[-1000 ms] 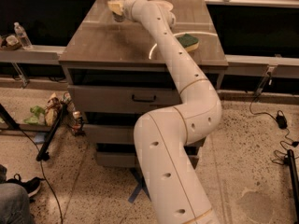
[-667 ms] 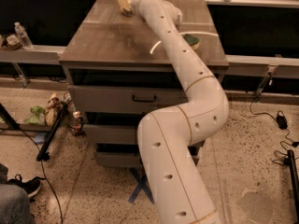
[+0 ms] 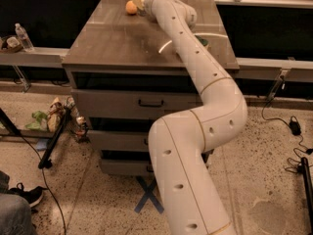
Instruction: Place redbull can into paper bowl
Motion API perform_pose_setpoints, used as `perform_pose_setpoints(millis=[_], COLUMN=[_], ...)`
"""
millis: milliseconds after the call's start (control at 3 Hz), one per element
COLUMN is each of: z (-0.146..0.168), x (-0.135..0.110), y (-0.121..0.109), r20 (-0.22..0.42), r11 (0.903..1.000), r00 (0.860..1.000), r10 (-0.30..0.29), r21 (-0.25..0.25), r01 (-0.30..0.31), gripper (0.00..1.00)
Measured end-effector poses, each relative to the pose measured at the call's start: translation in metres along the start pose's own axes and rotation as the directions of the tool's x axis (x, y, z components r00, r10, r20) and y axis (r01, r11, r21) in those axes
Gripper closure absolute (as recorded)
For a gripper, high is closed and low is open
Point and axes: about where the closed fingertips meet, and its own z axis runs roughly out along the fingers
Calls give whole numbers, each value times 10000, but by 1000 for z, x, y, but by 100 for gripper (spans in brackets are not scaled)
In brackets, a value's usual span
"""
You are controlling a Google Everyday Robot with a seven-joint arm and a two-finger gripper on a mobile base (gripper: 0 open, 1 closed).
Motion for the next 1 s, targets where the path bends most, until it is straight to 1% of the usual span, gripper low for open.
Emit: perform_pose_setpoints(millis=[333, 667, 1000], z=[-12, -17, -18], x=[-2, -2, -1], y=[-35, -58, -70], r20=[-42, 50, 352], r11=[9969, 9897, 9828], r00=[9999, 9998, 9988], r10=[104, 176, 329], r21=[786, 1422, 1806], r01=[-100, -181, -387], gripper=[100, 100, 100])
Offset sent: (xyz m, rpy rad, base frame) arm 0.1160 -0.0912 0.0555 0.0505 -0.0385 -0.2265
